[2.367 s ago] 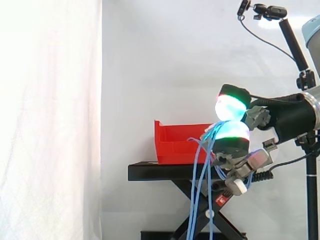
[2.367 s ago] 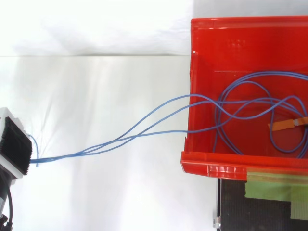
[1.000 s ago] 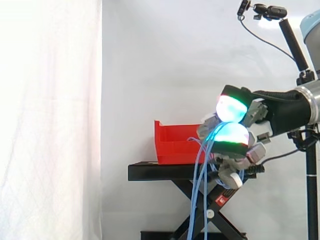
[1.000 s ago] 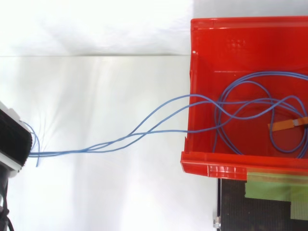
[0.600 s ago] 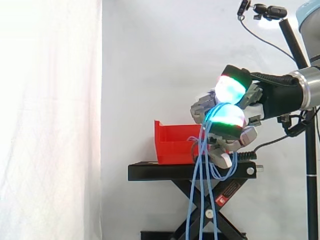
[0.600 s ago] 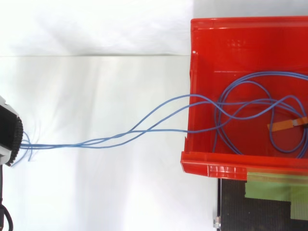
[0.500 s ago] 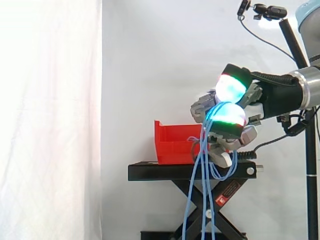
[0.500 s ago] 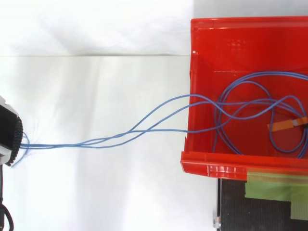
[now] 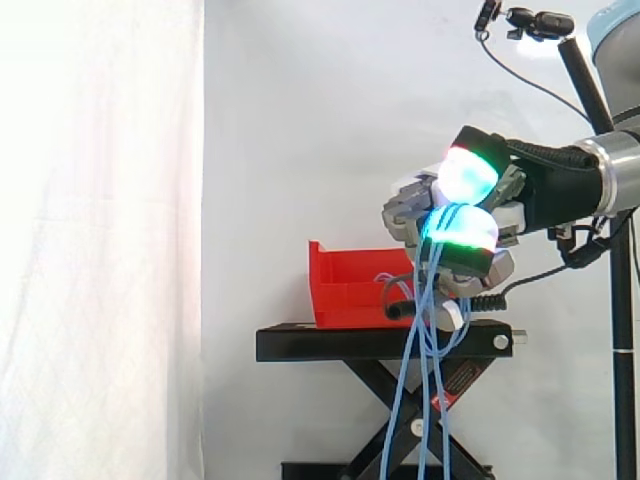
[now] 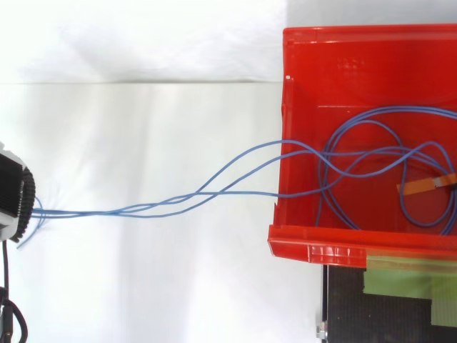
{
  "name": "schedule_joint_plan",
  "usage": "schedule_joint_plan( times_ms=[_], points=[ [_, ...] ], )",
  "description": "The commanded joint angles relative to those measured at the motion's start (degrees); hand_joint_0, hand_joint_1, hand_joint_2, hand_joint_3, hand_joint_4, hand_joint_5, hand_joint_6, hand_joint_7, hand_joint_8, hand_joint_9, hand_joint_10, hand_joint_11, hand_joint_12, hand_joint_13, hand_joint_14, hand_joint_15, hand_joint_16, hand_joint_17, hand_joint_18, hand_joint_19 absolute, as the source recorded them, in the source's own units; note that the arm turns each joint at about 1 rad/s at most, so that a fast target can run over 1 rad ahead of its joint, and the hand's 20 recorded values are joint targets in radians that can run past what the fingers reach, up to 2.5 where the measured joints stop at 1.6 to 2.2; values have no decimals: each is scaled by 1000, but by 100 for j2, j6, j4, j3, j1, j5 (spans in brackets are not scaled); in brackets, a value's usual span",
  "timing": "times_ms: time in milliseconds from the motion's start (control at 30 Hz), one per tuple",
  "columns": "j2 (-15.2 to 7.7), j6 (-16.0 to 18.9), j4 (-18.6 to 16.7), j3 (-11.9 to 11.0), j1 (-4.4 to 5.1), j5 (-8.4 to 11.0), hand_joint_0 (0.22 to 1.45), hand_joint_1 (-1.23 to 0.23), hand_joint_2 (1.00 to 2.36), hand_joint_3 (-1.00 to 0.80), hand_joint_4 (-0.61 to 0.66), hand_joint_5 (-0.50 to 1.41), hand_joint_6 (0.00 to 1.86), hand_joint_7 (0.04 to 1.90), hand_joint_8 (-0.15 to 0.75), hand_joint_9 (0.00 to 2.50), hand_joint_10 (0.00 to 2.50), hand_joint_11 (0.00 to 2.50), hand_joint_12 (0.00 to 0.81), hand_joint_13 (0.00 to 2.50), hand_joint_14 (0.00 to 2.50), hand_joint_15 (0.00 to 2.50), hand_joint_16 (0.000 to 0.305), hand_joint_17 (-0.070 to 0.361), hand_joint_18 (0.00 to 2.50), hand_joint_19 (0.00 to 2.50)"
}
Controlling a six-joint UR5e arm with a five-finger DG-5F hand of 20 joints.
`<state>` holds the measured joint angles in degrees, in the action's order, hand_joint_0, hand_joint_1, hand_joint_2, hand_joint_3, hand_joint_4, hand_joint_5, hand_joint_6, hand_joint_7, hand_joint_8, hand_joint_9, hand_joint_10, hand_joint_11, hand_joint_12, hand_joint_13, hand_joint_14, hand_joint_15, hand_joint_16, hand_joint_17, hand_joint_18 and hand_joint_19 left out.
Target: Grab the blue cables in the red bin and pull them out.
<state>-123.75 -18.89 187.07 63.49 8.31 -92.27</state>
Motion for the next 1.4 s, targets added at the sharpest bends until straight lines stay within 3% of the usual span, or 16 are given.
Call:
schedule_joint_plan(
  times_ms=[0, 200, 667, 833, 933, 1033, 1367],
  points=[
    [0, -119, -4, -47, -14, -36, 815, -817, 1000, -1000, 42, 646, 1062, 499, 185, 1038, 1225, 1457, 297, 1347, 218, 1645, 44, 99, 883, 745],
    [0, -479, -4, -161, -49, -124, 795, -814, 1000, -1000, 35, 612, 1050, 483, 187, 1017, 1227, 1443, 297, 1332, 246, 1625, 45, 101, 877, 742],
    [0, -549, -179, -231, -49, -133, 789, -813, 1000, -1000, -33, 447, 1199, 386, 176, 945, 1276, 1370, 291, 1302, 306, 1574, 46, 103, 862, 753],
    [0, -813, -215, -407, -84, -151, 815, -788, 1000, -1000, -18, 435, 1320, 362, 174, 943, 1360, 1345, 289, 1304, 293, 1581, 45, 100, 856, 766],
    [0, -1182, -434, -442, -120, -151, 839, -770, 1000, -1000, -22, 453, 1349, 375, 176, 959, 1381, 1349, 280, 1319, 270, 1590, 44, 99, 857, 771],
    [0, -1305, -601, -442, -137, -151, 862, -759, 1000, -1000, -25, 472, 1358, 384, 167, 968, 1380, 1342, 275, 1329, 255, 1609, 43, 97, 858, 780],
    [0, -1332, -654, -442, -172, -159, 900, -765, 1000, -1000, -36, 479, 1366, 393, 160, 978, 1389, 1373, 274, 1345, 246, 1629, 43, 97, 873, 779]
  ],
)
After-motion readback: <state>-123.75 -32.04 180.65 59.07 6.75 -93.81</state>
